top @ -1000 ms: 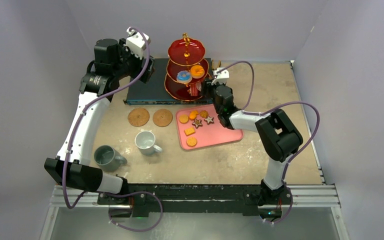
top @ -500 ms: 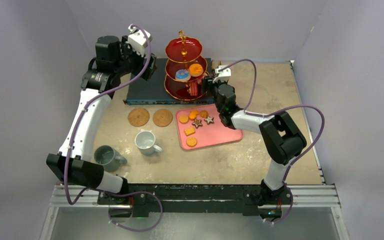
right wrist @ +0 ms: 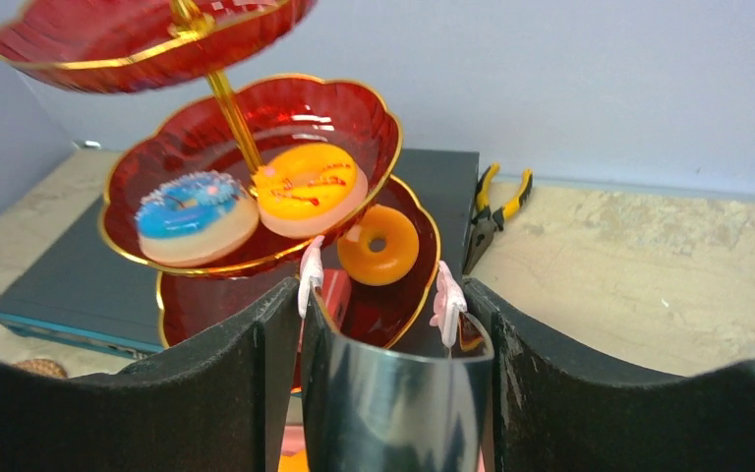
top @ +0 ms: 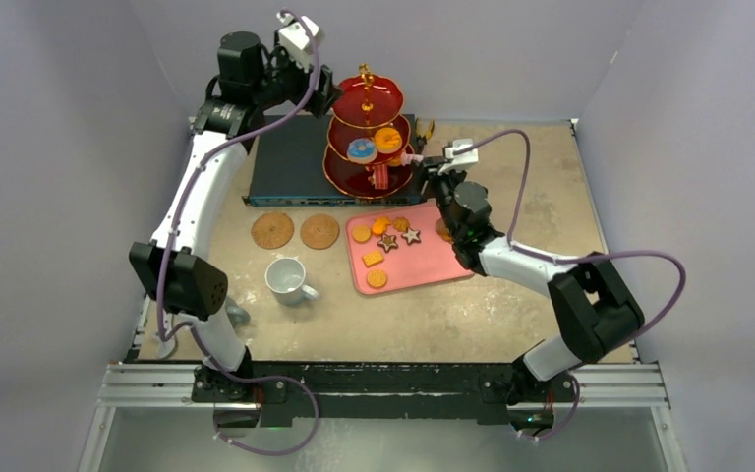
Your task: Serve the afternoon tea
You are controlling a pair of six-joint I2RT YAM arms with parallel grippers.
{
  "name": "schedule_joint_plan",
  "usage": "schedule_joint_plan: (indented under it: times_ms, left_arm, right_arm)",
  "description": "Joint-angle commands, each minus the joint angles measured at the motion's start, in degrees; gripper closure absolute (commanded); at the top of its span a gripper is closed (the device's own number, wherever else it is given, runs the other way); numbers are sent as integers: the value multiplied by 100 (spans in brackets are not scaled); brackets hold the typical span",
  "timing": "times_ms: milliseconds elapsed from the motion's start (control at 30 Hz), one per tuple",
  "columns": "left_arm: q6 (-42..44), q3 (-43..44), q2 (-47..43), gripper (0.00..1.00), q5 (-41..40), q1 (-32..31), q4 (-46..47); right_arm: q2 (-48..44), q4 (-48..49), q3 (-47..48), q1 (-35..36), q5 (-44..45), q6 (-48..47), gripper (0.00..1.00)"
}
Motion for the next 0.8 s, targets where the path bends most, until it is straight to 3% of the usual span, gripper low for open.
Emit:
schedule_joint_plan:
  times_ms: [0,300,567,767]
  left_arm:
    - [-29,734,429,21,645,-354,416]
    - [473,1882,1400,22,1560,-415,83]
    - [899,1887,1667,24,1929,-379,195]
    - [775,2031,1913,39,2301,-355,356]
  right_arm:
    - [-645,169,-280,27,-341,-13,39]
    - [-1838,-610,-654,31,-853,-289,39]
    - [-2448,-1204,-729,31,-1546,-294,40]
    - [-2595,-1519,-730,31,-1666,-284,40]
